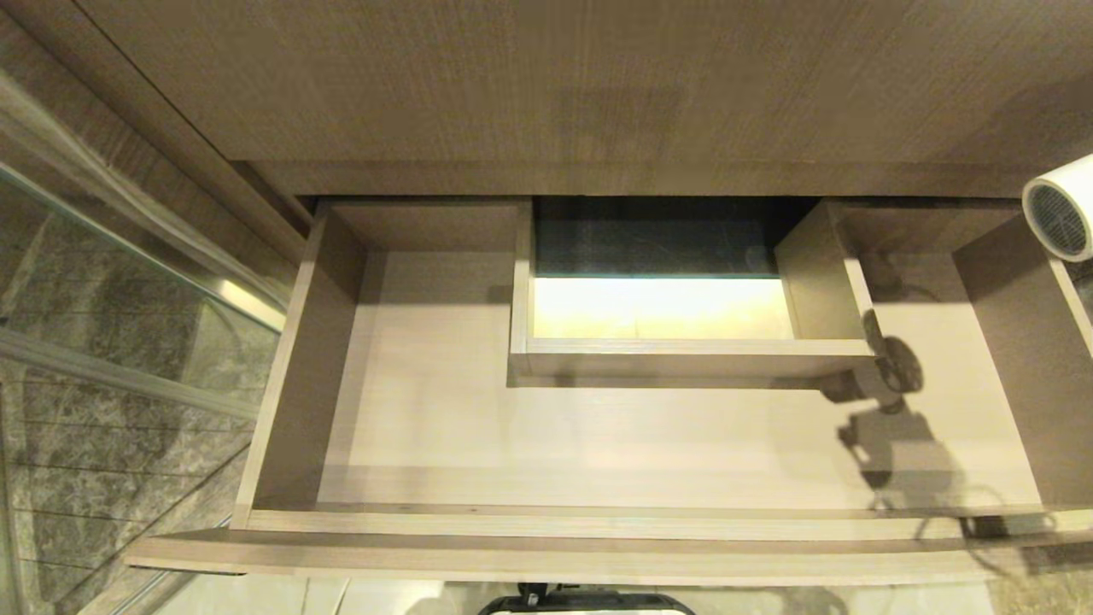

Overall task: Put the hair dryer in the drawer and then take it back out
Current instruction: Place it on the countertop

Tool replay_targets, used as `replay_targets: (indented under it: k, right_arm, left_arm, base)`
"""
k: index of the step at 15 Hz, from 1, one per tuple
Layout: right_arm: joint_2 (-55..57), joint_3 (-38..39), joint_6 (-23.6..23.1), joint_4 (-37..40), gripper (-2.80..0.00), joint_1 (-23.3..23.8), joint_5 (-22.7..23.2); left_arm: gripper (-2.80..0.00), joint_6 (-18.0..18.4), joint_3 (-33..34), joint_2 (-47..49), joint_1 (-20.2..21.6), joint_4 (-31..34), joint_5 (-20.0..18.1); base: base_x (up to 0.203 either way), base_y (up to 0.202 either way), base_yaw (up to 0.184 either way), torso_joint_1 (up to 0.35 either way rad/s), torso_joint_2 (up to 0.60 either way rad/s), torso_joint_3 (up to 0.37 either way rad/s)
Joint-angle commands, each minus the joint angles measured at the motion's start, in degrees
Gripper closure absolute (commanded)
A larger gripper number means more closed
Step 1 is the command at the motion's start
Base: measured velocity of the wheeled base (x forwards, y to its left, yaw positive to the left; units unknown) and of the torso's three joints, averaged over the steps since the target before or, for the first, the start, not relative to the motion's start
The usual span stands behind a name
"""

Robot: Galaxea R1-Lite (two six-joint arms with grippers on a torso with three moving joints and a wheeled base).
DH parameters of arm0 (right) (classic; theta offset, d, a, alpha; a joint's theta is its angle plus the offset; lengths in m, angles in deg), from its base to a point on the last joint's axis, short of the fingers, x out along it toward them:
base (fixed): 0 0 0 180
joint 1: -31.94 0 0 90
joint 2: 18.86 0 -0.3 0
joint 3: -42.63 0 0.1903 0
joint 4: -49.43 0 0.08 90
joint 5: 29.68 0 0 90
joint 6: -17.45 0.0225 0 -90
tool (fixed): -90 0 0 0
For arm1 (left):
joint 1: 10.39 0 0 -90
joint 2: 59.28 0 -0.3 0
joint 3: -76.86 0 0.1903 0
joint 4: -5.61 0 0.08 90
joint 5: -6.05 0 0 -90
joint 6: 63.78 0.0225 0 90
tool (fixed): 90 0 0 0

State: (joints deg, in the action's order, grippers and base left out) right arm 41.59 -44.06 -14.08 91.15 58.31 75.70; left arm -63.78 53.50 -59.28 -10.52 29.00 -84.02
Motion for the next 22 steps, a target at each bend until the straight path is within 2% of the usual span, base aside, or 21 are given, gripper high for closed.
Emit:
replay_targets:
  k: [1, 8, 11, 22]
  right_arm:
    - [-2.2, 1.1, -0.3, -0.2, 0.00, 0.0, 0.1]
    - [-2.7, 1.6, -0.2, -0.3, 0.00, 0.0, 0.1]
    - [-3.0, 1.8, -0.3, -1.0, 0.00, 0.0, 0.2]
    - [-4.5, 4.2, -0.2, -2.8, 0.00, 0.1, 0.1]
  left_arm:
    - [0.00, 0.0, 0.0, 0.0, 0.0, 0.0, 0.0]
    - [0.00, 0.0, 0.0, 0.0, 0.0, 0.0, 0.0]
    - [0.00, 0.0, 0.0, 0.0, 0.0, 0.0, 0.0]
    - [0.00, 0.0, 0.1, 0.0, 0.0, 0.0, 0.0]
  base:
    - [0.000, 0.000, 0.000, 0.000, 0.00, 0.000]
    - [0.000, 0.000, 0.000, 0.003, 0.00, -0.004]
    - [0.000, 0.000, 0.000, 0.187, -0.12, -0.084]
    - [0.000, 0.000, 0.000, 0.184, -0.49, -0.210]
